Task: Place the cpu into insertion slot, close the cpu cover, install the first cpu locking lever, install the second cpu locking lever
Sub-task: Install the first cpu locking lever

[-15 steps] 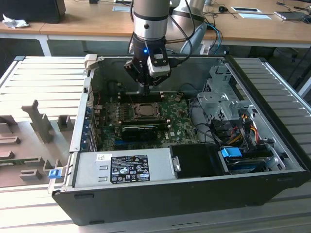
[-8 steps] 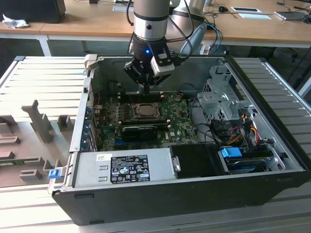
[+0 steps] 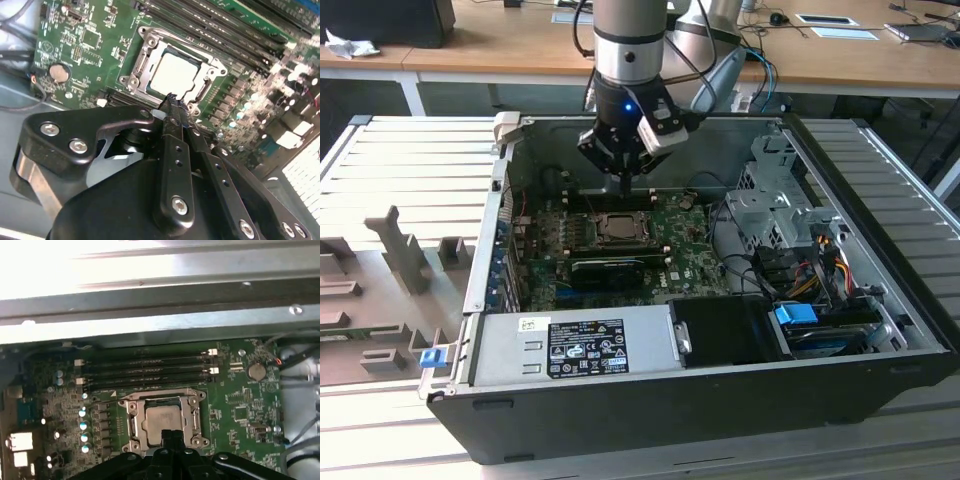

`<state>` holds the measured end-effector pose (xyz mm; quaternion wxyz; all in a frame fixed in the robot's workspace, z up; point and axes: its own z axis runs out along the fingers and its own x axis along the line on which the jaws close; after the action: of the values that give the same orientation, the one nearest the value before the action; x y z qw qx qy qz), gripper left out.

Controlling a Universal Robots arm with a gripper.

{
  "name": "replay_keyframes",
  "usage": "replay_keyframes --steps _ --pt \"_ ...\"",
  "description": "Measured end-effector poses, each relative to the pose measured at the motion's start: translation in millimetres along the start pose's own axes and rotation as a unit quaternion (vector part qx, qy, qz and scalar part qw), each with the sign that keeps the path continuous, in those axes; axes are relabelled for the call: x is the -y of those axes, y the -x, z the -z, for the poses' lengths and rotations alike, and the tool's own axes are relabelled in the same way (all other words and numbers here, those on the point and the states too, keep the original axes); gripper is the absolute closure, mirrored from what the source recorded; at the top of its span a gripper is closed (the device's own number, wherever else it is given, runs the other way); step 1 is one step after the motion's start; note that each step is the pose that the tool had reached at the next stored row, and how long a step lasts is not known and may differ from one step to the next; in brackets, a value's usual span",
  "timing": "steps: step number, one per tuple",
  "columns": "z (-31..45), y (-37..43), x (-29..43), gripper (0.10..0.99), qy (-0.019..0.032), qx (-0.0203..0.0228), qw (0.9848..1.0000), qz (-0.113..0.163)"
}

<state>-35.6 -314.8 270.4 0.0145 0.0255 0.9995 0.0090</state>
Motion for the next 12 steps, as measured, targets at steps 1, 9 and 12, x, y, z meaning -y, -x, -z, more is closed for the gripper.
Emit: replay_keyframes --steps 1,9,12 --pt "-0.4 0.0 0.0 0.980 0.0003 -0.0002 0.9999 0.011" --pt "-3.1 -36.8 1.9 0.980 0.0043 0.0006 0.9998 0.019" --pt "-3.6 -43.6 2.2 0.980 0.0044 0.0006 0.9998 0.019"
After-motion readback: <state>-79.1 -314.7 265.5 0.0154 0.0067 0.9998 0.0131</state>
